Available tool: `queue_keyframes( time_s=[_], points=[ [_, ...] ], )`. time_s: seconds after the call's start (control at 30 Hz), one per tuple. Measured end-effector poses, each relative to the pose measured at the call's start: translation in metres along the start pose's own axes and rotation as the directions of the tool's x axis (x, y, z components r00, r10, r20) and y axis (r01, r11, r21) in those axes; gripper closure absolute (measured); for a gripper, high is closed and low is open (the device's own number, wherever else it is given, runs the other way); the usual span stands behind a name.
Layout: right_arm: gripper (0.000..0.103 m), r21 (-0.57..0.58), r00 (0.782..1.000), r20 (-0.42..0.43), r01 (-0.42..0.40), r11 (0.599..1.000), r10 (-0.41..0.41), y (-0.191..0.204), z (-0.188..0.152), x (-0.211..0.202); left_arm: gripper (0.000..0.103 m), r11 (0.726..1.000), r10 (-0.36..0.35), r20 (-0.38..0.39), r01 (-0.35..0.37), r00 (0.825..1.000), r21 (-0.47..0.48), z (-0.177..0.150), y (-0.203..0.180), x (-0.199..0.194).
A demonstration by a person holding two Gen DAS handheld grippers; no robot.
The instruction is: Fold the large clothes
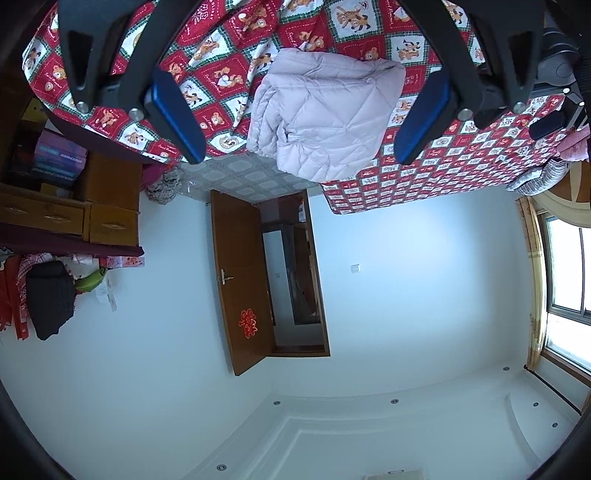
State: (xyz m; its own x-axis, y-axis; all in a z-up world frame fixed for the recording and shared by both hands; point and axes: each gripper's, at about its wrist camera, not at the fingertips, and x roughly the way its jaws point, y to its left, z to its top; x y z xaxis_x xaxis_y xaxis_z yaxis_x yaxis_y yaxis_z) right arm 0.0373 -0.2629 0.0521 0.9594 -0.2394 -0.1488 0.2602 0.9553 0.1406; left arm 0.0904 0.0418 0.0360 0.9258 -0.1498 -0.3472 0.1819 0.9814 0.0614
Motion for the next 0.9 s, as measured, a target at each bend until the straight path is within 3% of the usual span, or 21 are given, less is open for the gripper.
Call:
queue_keyframes(
  time_s=[0.9],
  points=[
    [0.000,0.023,1.000,-0.016,-0.003,1.000,0.004,-0.0040,0.0030,0.0054,0.013,1.000,0.000,-0.007,0.000,1.000,-0.005,-0.0022,0.0016,0.0007]
  ],
)
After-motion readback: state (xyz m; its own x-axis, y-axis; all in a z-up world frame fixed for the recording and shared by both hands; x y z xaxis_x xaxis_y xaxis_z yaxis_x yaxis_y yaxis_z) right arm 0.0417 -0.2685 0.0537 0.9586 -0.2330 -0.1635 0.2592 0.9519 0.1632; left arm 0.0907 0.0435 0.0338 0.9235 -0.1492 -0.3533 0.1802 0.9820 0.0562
